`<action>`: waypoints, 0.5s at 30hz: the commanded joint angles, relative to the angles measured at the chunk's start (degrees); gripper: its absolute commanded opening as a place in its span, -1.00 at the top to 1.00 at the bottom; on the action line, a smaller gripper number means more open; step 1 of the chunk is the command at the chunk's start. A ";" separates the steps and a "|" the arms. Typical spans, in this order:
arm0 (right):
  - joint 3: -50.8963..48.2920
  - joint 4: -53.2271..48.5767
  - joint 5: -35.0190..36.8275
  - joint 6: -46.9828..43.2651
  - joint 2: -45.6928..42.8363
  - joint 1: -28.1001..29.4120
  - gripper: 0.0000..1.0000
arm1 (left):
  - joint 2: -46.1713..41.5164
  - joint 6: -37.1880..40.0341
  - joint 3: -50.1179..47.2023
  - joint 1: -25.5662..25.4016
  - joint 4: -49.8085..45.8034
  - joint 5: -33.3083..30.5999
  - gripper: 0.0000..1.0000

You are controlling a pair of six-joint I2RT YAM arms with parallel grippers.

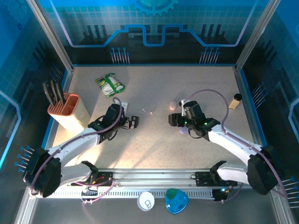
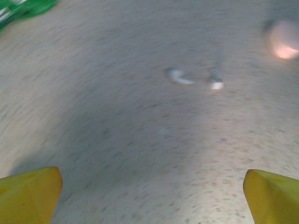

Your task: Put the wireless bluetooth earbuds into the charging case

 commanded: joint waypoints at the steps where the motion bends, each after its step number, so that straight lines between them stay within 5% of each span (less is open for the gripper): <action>1: 1.62 3.87 -2.95 -5.59 3.85 2.42 -0.51 | -4.05 -14.28 -0.76 3.26 -11.32 -7.80 -0.99; 7: 5.87 6.92 -4.29 -10.95 10.09 7.80 -0.52 | -5.45 -22.32 -1.59 8.97 -18.76 -8.96 -0.99; 15: 9.29 7.43 -4.39 -11.95 15.01 9.99 -0.52 | 1.53 -23.81 -1.35 10.85 -19.79 -8.99 -0.91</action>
